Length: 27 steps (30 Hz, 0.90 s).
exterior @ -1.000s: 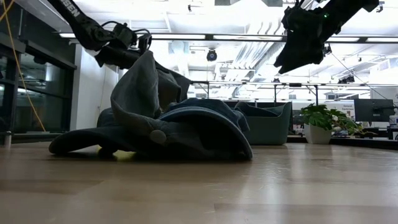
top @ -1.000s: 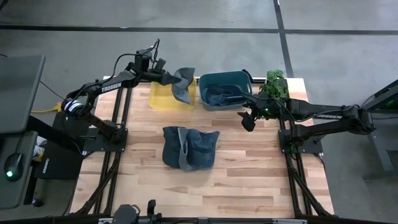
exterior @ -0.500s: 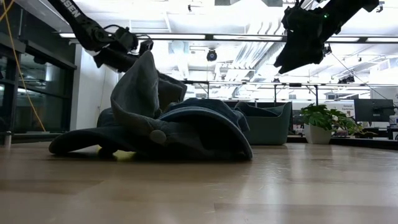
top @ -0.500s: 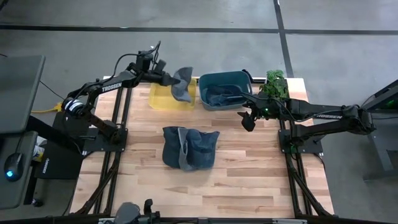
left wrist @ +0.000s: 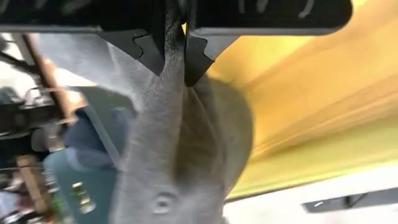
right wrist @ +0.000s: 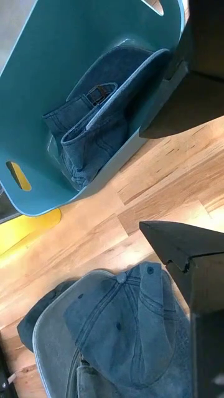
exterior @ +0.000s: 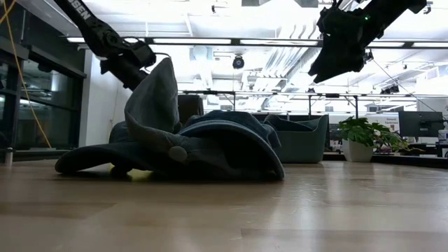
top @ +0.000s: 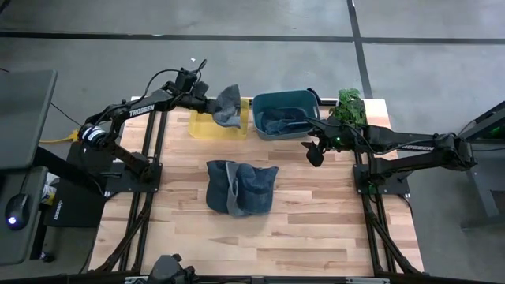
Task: Pick & Place hat
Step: Put the right gray cap into the yellow bin
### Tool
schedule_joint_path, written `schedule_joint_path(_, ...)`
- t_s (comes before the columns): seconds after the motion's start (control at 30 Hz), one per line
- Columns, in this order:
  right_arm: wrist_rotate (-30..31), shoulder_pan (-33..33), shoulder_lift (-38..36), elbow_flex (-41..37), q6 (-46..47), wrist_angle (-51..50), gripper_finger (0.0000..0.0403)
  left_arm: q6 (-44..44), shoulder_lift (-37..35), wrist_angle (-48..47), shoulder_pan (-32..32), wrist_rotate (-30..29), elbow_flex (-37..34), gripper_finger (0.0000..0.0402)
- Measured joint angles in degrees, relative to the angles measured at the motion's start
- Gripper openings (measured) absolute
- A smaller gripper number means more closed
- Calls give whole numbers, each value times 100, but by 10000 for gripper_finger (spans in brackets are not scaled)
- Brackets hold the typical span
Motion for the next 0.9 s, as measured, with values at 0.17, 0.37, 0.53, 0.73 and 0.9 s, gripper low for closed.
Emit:
schedule_joint_path(0.17,-1,0,0,0,13,0,222,332,0,-693,0,-408,0,9)
schedule_joint_path(0.37,1,0,0,0,26,0,222,696,0,-1271,0,-809,0,9)
schedule_joint_path(0.53,86,0,1,0,24,-2,222,737,0,-1327,0,-864,-2,9)
schedule_joint_path(0.73,107,0,0,0,0,-36,222,648,0,-1329,0,-867,-2,9)
schedule_joint_path(0.9,106,0,2,2,-2,-149,222,543,-2,-1329,0,-946,-2,9)
